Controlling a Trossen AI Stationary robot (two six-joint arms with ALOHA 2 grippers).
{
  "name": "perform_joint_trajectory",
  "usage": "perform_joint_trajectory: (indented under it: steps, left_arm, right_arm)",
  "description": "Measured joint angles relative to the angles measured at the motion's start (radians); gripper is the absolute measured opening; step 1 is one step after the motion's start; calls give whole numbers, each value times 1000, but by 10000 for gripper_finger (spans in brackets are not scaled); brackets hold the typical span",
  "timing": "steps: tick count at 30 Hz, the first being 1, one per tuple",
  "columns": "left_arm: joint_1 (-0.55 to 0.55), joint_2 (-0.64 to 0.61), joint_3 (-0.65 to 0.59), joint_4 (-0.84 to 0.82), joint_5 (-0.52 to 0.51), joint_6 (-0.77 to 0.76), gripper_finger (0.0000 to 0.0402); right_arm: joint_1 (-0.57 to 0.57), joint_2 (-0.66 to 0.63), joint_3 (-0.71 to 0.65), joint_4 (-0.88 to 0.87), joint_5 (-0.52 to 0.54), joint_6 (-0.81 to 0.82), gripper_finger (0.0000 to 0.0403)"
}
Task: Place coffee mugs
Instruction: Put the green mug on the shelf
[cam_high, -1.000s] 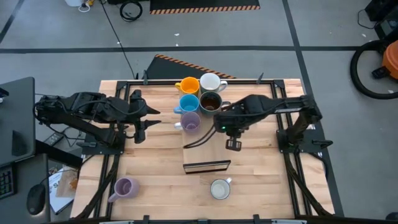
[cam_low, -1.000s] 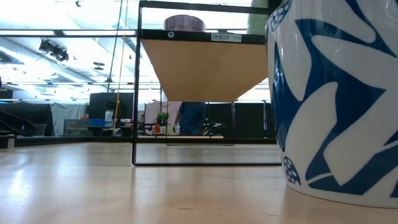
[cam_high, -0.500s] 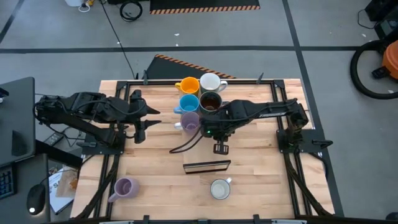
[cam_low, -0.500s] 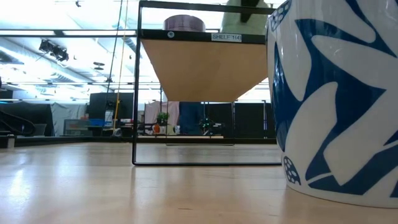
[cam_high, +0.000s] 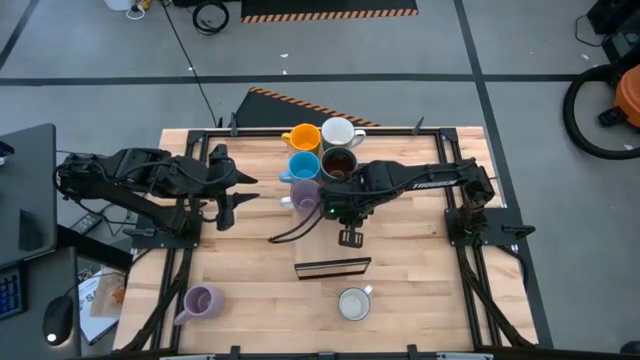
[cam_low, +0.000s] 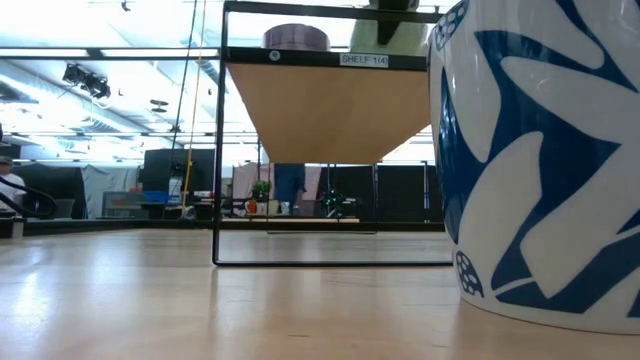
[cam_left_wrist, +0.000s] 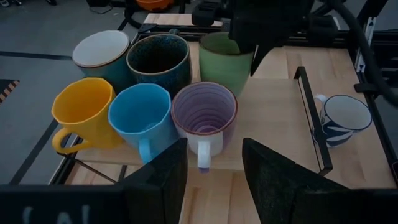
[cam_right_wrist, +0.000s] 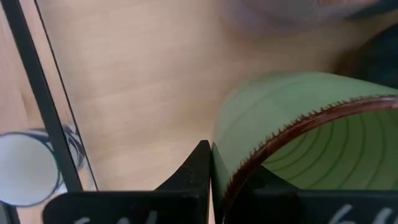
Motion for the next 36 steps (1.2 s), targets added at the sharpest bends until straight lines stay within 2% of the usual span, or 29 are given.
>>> perform_joint_trajectory:
  steps: [27, 36]
  left_arm:
    - [0, 0, 0, -1, 0, 2, 160]
    - [0, 0, 0, -3, 0, 0, 160]
  right_arm:
    - [-1, -2, 0, -2, 19, -25, 30]
    - [0, 38, 1, -4, 11, -23, 30]
